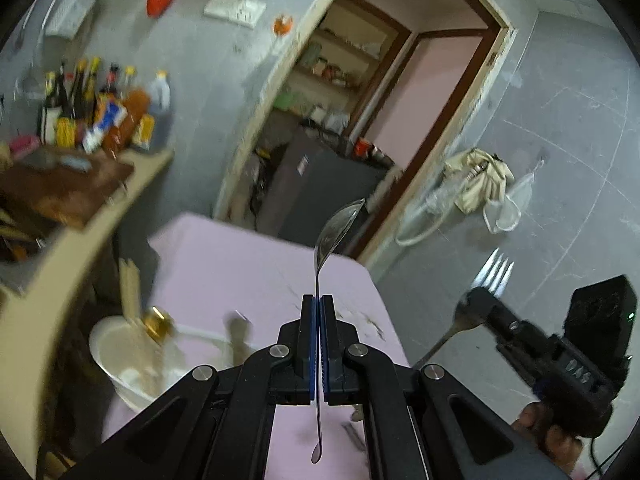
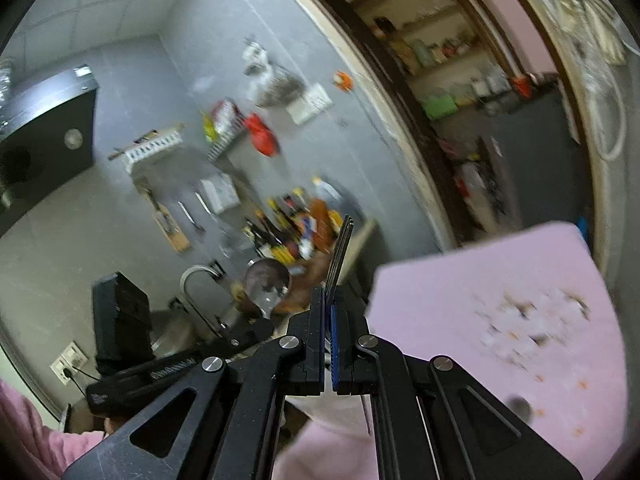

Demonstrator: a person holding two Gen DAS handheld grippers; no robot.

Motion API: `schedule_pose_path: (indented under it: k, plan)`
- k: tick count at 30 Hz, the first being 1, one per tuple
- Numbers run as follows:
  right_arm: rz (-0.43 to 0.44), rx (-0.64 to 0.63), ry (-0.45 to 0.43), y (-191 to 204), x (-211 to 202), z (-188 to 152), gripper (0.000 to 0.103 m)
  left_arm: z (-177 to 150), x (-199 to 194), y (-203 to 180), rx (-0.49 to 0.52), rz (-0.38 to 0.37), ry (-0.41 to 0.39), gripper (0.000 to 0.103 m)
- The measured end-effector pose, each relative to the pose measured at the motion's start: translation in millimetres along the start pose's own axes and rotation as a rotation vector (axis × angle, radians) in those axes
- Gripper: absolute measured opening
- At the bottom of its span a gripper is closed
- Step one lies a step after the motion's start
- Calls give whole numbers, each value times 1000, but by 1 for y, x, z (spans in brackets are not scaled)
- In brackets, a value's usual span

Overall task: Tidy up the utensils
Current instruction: 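Lift and carry the spoon and fork over the white caddy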

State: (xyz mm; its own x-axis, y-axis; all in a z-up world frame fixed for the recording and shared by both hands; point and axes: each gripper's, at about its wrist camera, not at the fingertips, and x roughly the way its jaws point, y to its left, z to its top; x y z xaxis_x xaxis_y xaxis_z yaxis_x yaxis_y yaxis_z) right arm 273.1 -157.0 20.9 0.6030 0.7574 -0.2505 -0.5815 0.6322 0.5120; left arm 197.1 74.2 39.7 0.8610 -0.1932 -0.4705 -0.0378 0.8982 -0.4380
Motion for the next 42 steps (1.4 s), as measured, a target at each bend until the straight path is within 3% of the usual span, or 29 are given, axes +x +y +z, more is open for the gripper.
schedule_pose_path:
  k: [5, 11, 25, 42]
  plan:
    - [14, -45, -38, 35, 32, 7, 2, 24, -11, 29, 29, 44, -48, 2]
    - [-55, -31, -39, 47, 63, -6, 2, 34, -8, 61, 40, 89, -80, 2]
    - [-290, -9, -15, 46, 106, -66, 2, 0, 18, 103, 41, 85, -109, 2]
    - [-315, -34, 68, 40, 121, -100, 3, -32, 24, 113, 94, 95, -55, 3]
